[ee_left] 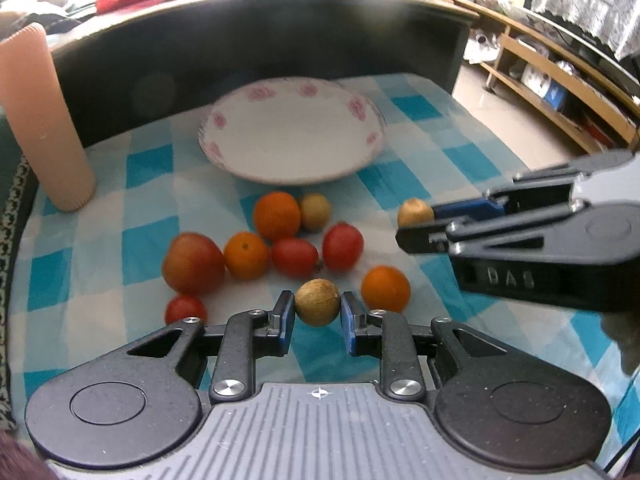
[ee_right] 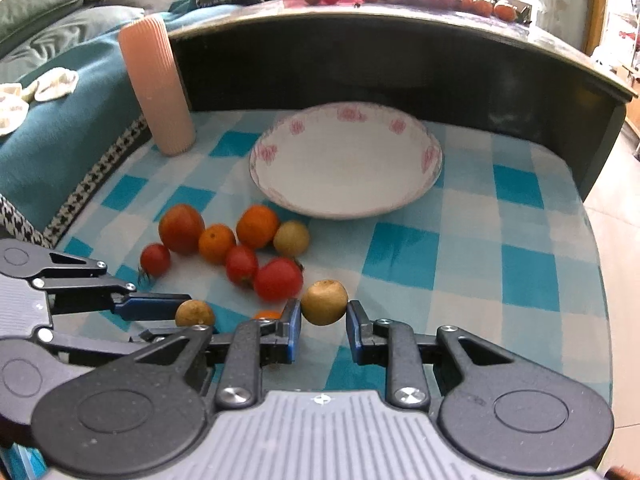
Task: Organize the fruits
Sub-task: 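Carry both yellow fruits over the white plate and open both grippers, then withdraw both open grippers from the plate back toward the fruit pile, then close the right gripper on an orange and lift it, then grasp a red cherry tomato with the left gripper while the right gripper holds the orange, then carry the orange and tomato over the white plate and open both grippers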
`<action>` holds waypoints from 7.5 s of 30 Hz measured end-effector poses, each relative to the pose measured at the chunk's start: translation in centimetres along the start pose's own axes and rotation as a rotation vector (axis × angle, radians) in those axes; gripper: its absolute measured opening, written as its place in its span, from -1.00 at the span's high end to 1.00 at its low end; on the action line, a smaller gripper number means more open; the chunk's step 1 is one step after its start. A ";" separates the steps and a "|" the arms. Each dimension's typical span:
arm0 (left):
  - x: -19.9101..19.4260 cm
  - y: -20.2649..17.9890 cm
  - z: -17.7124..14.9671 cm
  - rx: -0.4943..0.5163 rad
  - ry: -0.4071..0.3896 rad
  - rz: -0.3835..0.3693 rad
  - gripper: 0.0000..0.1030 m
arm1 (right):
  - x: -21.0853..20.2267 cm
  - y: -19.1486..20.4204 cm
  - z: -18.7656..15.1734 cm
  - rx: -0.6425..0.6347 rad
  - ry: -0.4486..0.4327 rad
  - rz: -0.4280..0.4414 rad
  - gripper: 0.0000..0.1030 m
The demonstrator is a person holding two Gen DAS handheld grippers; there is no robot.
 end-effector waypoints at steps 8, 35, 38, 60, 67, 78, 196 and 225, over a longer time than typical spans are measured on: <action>-0.3 0.6 2.8 -0.033 -0.053 -0.005 0.38 | -0.1 0.2 1.7 0.008 -0.030 0.000 0.21; 5.3 2.6 7.5 -0.067 -0.093 0.024 0.41 | 5.1 -3.1 7.7 0.040 -0.082 -0.035 0.21; 5.7 2.6 7.5 -0.065 -0.090 0.029 0.41 | 5.6 -3.3 7.6 0.029 -0.078 -0.033 0.21; 5.5 3.0 7.7 -0.065 -0.105 0.062 0.07 | 6.7 -4.1 7.7 0.034 -0.089 -0.036 0.12; 3.4 3.2 8.1 -0.077 -0.117 0.075 0.05 | 4.9 -4.3 8.7 0.056 -0.131 -0.041 0.10; -1.2 3.6 7.2 -0.104 -0.137 0.078 0.00 | 0.9 -2.9 9.4 0.063 -0.164 -0.041 0.10; -0.6 2.3 -3.0 -0.027 0.096 0.076 0.32 | 1.3 1.7 -1.6 -0.040 0.095 0.032 0.11; 0.5 1.2 -2.7 0.006 0.051 -0.006 -0.07 | 1.3 1.5 -2.2 -0.085 0.078 0.051 0.06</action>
Point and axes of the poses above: each gripper's, at about its wrist camera, not at the fingertips, and x roughly the way its jaws point, y to its left, z to its top, the point moved 1 cm from there along x, roughly the way its jaws point
